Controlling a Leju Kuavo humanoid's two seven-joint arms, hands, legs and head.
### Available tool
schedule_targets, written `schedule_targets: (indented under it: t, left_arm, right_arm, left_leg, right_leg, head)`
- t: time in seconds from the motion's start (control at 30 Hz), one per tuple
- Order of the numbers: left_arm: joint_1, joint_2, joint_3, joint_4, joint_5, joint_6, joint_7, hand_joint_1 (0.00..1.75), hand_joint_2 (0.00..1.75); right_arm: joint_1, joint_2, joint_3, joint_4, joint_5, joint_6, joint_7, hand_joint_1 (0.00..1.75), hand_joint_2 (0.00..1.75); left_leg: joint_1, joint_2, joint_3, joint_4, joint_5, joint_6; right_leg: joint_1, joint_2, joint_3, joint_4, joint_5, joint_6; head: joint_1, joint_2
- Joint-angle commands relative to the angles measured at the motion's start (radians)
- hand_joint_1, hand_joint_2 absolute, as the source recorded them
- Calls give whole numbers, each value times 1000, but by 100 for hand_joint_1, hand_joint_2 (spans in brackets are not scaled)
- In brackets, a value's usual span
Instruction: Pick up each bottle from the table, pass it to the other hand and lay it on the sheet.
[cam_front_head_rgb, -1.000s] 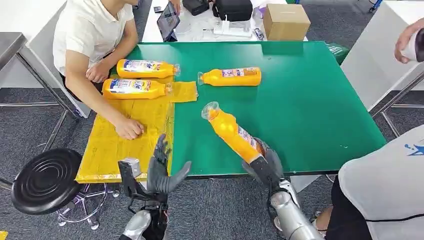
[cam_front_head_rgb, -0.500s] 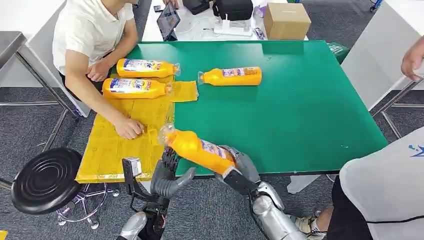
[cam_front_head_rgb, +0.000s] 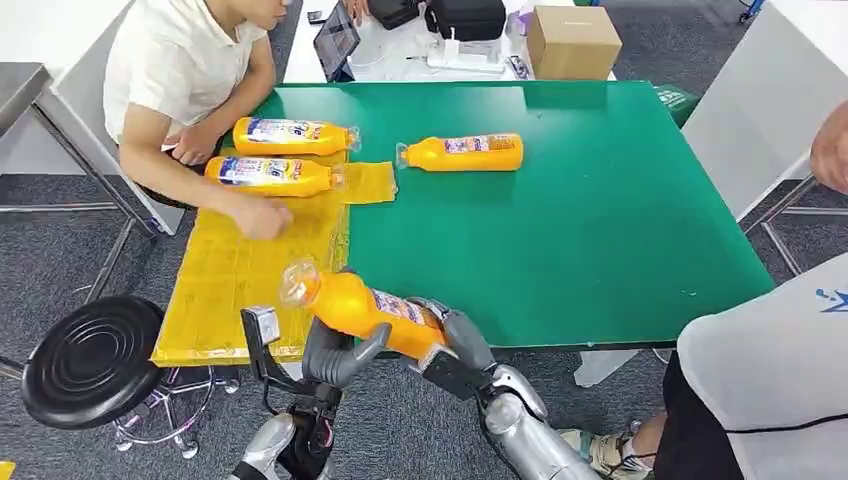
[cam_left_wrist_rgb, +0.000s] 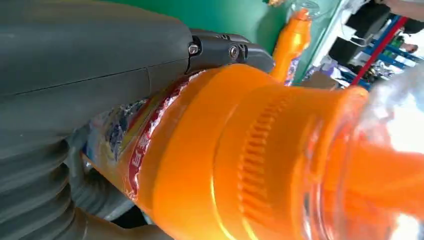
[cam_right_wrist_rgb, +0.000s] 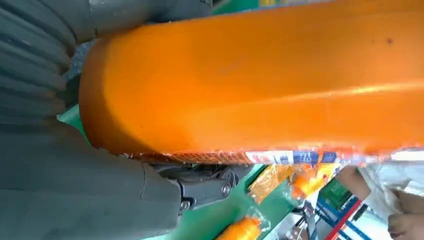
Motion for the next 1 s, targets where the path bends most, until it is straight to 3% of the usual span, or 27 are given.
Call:
schedule_targets:
  t: [0.03, 0.57, 0.6, 0.63, 0.67, 0.7, 0.73, 0.83, 1.0]
  left_arm:
    - [-46, 16, -25, 20, 4, -5, 1, 0, 175]
    - [-47, 12, -17, 28, 15, -8, -10, 0, 175]
    - [-47, 9, -12, 28, 24, -12, -13, 7, 175]
    - [-49, 6, 0, 34, 70, -63, -18, 175, 175]
    - [-35, 18, 4, 4, 119, -137, -14, 175, 175]
    - [-2, 38, 28, -72, 182, -262, -3, 175, 175]
    - [2, 42, 33, -82, 194, -277, 3, 175, 175]
    - [6, 45, 39, -90, 197, -280, 6, 175, 175]
    - [0, 64, 114, -118, 162, -203, -2, 175, 175]
  right_arm:
    - [-53, 2, 70, 63, -2, 10, -5, 175, 175]
    - [-56, 1, 85, 65, -13, 29, -22, 175, 175]
    - [-55, 3, 89, 65, -14, 33, -22, 175, 175]
    - [-55, 11, 116, 61, -39, 80, -37, 175, 175]
    - [-58, 9, 127, 55, -52, 92, -44, 175, 175]
    - [-41, 12, 117, -34, -133, 186, -22, 0, 175]
    - [-38, 12, 118, -46, -140, 193, -16, 0, 0]
    - [-32, 15, 115, -55, -145, 192, -13, 0, 0]
    - [42, -16, 85, -205, -139, 50, -44, 0, 0]
  left_leg:
    - [0, 0, 1, 0, 0, -1]
    - [0, 1, 2, 0, 0, -1]
    - [1, 1, 2, 0, -1, -2]
    - [0, 0, 1, 0, 0, -1]
    - [1, 1, 1, 0, 0, -1]
    - [1, 1, 1, 0, -1, -1]
    - [1, 1, 1, 0, -1, -1]
    - [1, 1, 1, 0, -1, -2]
    - [1, -1, 2, 0, -1, -2]
  right_leg:
    - [0, 0, 1, 0, 0, -1]
    - [1, 0, 1, 0, 0, -2]
    - [1, 0, 2, 0, -1, -2]
    - [1, 0, 1, 0, 0, -2]
    - [1, 0, 1, 0, 0, -2]
    - [1, 0, 1, 0, 0, -2]
    - [1, 1, 1, 0, 0, -2]
    - [1, 0, 1, 0, -1, -2]
    - [1, -2, 2, 0, -1, -2]
  head:
    - [0, 0]
    - [0, 0]
    - [0, 0]
    - [0, 0]
    - [0, 0]
    - [0, 0]
    - [0, 0]
    - [0, 0]
    - [0, 0]
